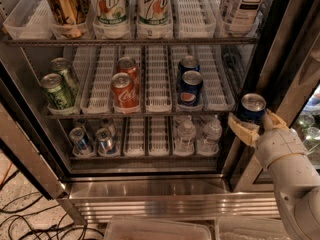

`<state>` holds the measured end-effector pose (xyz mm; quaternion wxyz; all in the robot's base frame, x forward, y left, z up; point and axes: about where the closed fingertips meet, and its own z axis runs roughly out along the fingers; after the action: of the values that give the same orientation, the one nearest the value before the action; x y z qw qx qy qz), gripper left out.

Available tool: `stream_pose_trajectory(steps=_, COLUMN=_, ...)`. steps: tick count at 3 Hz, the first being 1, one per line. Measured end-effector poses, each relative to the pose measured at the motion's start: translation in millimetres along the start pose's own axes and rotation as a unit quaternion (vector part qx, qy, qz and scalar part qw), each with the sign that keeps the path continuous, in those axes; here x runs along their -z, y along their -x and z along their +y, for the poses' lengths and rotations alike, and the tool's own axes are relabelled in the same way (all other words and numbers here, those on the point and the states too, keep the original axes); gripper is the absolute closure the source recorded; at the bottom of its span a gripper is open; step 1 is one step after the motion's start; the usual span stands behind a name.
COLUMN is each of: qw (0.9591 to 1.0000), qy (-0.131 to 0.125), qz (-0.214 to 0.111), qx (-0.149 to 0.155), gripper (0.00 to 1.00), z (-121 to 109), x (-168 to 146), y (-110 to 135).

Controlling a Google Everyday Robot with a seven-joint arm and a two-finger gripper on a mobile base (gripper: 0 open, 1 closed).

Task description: Pick pepsi can from middle shelf of fridge

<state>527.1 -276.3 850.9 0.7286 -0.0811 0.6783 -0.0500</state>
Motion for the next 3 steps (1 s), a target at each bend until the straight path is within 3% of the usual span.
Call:
stream_pose_trajectory(steps=1, qw=1.0, qy=0.004, qz=-0.002, qx=0.0, gripper=1.0, z=2.4, x=-0.5, y=1.6)
stream_pose_trajectory(steps=2, qw=0.9988, qy=0.047, qz=-0.014, qx=0.003, gripper=1.0, z=25.2, x=6.2, y=10.4)
stream_pose_trajectory(steps=3, qw=0.9912, qy=0.13, qz=-0.029, qx=-0.003, gripper=1.0, z=70.8, x=29.9, y=25.1)
